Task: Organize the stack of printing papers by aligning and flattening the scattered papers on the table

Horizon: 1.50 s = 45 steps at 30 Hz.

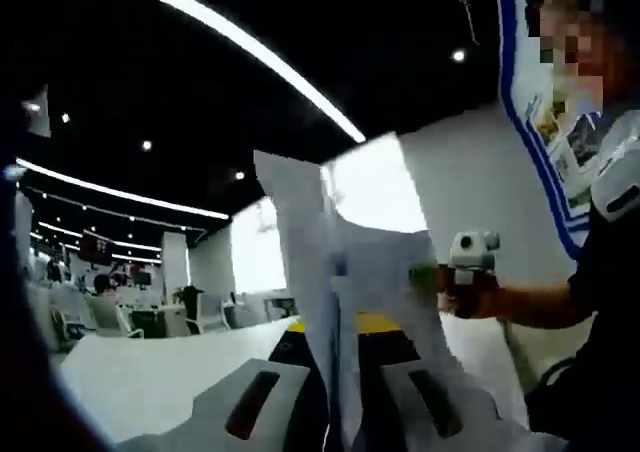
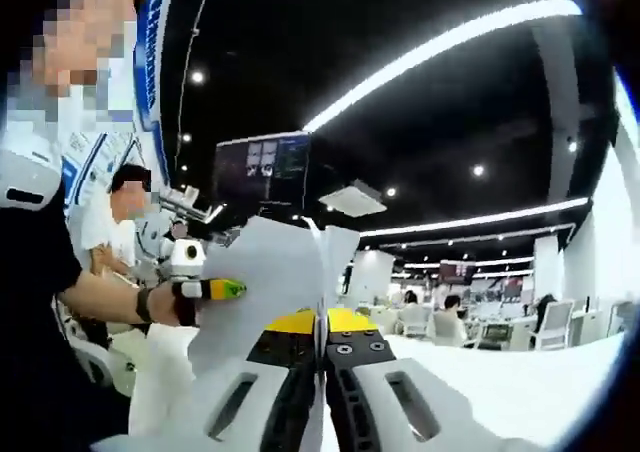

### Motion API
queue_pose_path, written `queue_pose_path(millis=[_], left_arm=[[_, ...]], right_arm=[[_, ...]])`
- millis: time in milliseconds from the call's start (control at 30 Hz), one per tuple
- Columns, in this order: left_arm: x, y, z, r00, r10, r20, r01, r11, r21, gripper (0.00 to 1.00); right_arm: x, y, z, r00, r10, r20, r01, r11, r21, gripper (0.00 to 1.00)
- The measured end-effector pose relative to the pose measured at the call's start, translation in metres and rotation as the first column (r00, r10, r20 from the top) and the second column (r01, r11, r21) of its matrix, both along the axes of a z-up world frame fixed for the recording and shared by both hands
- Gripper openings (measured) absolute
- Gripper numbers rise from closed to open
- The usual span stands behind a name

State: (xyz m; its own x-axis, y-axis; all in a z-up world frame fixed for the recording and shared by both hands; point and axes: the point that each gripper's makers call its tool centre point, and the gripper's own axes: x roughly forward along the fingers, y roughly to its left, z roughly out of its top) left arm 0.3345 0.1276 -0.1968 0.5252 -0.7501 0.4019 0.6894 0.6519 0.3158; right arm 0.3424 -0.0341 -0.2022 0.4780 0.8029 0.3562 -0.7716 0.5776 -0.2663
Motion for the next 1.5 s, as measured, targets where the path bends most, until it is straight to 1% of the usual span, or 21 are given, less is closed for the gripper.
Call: queue_pose_path(millis=[33, 133, 167, 233, 267, 300, 333, 367, 467, 600, 633, 733, 800, 867, 900, 967, 1067, 1167, 1267, 1367, 1500], left_arm=[[-0.003, -0.001, 0.006, 0.998, 0.032, 0.055, -0.032, 0.999, 0.012, 0.07], [-0.006, -0.005, 0.007, 0.995, 0.056, 0.086, -0.058, 0.998, 0.029, 0.06], [-0.002, -0.007, -0.006, 0.999, 0.034, -0.001, -0.034, 0.999, 0.03, 0.07], [0.011, -0.006, -0.043, 0.989, 0.034, -0.144, -0.028, 0.998, 0.048, 0.1], [0.014, -0.008, -0.061, 0.983, 0.039, -0.18, -0.024, 0.996, 0.083, 0.14], [0.015, -0.007, -0.066, 0.979, 0.047, -0.197, -0.03, 0.996, 0.089, 0.18], [0.015, -0.009, -0.083, 0.971, 0.044, -0.234, -0.022, 0.995, 0.095, 0.19], [0.012, -0.012, -0.088, 0.969, 0.023, -0.245, -0.001, 0.996, 0.089, 0.18], [0.011, -0.01, -0.087, 0.969, 0.016, -0.246, 0.003, 0.997, 0.078, 0.17], [0.014, -0.01, -0.076, 0.972, 0.022, -0.233, 0.004, 0.994, 0.111, 0.12], [0.014, -0.011, -0.068, 0.979, 0.017, -0.201, 0.006, 0.994, 0.112, 0.07], [0.015, -0.01, -0.046, 0.988, 0.018, -0.151, -0.008, 0.998, 0.069, 0.07], [0.019, -0.009, -0.041, 0.988, 0.023, -0.152, -0.015, 0.998, 0.057, 0.09], [0.03, -0.006, -0.056, 0.964, 0.027, -0.263, -0.017, 0.999, 0.037, 0.21], [0.033, -0.005, -0.066, 0.949, 0.02, -0.316, -0.01, 0.999, 0.033, 0.29], [0.035, -0.001, -0.081, 0.938, 0.01, -0.348, 0.002, 0.999, 0.034, 0.38], [0.034, 0.007, -0.086, 0.937, -0.005, -0.35, 0.016, 0.999, 0.028, 0.36], [0.035, 0.013, -0.073, 0.928, -0.06, -0.366, 0.053, 0.998, -0.03, 0.35], [0.035, 0.015, -0.063, 0.927, -0.087, -0.364, 0.081, 0.996, -0.031, 0.3], [0.026, 0.004, -0.067, 0.908, -0.123, -0.402, 0.12, 0.992, -0.035, 0.27], [0.023, 0.011, -0.076, 0.906, -0.118, -0.407, 0.113, 0.993, -0.037, 0.25]], right_arm=[[-0.007, 0.002, 0.012, 0.997, -0.026, 0.073, 0.026, 1.0, 0.002, 0.0], [-0.014, 0.008, 0.014, 0.996, -0.03, 0.09, 0.032, 0.999, -0.013, 0.0], [-0.008, 0.01, -0.002, 1.0, -0.026, 0.011, 0.027, 0.999, -0.045, 0.0], [0.003, 0.008, -0.028, 0.998, -0.029, -0.058, 0.024, 0.996, -0.083, 0.0], [0.005, 0.009, -0.04, 0.994, -0.008, -0.11, -0.002, 0.996, -0.085, 0.02], [0.005, 0.009, -0.044, 0.991, -0.002, -0.132, -0.009, 0.996, -0.085, 0.07], [0.006, 0.009, -0.06, 0.975, 0.026, -0.222, -0.045, 0.996, -0.079, 0.09], [0.005, 0.009, -0.065, 0.969, 0.046, -0.241, -0.066, 0.995, -0.074, 0.09], [0.008, 0.006, -0.07, 0.972, 0.021, -0.233, -0.044, 0.995, -0.093, 0.09], [0.008, 0.008, -0.061, 0.974, 0.019, -0.224, -0.046, 0.992, -0.12, 0.0], [0.007, 0.009, -0.054, 0.98, 0.018, -0.199, -0.04, 0.993, -0.11, 0.0], [0.004, 0.008, -0.031, 0.995, -0.01, -0.103, 0.001, 0.996, -0.087, 0.0], [0.002, 0.008, -0.025, 0.997, -0.014, -0.078, 0.008, 0.997, -0.08, 0.0], [0.009, 0.004, -0.034, 0.993, -0.021, -0.112, 0.011, 0.996, -0.089, 0.0], [0.011, 0.003, -0.041, 0.989, -0.023, -0.147, 0.009, 0.996, -0.093, 0.05], [0.017, -0.002, -0.057, 0.976, -0.028, -0.218, 0.01, 0.996, -0.085, 0.13], [0.019, -0.006, -0.067, 0.966, -0.004, -0.257, -0.018, 0.996, -0.082, 0.14], [0.025, -0.011, -0.069, 0.944, 0.012, -0.331, -0.029, 0.999, -0.046, 0.2], [0.026, -0.014, -0.066, 0.943, 0.024, -0.333, -0.038, 0.999, -0.035, 0.2], [0.024, -0.016, -0.067, 0.94, 0.035, -0.339, -0.05, 0.998, -0.036, 0.21], [0.023, -0.024, -0.078, 0.931, 0.028, -0.365, -0.047, 0.998, -0.044, 0.2]])
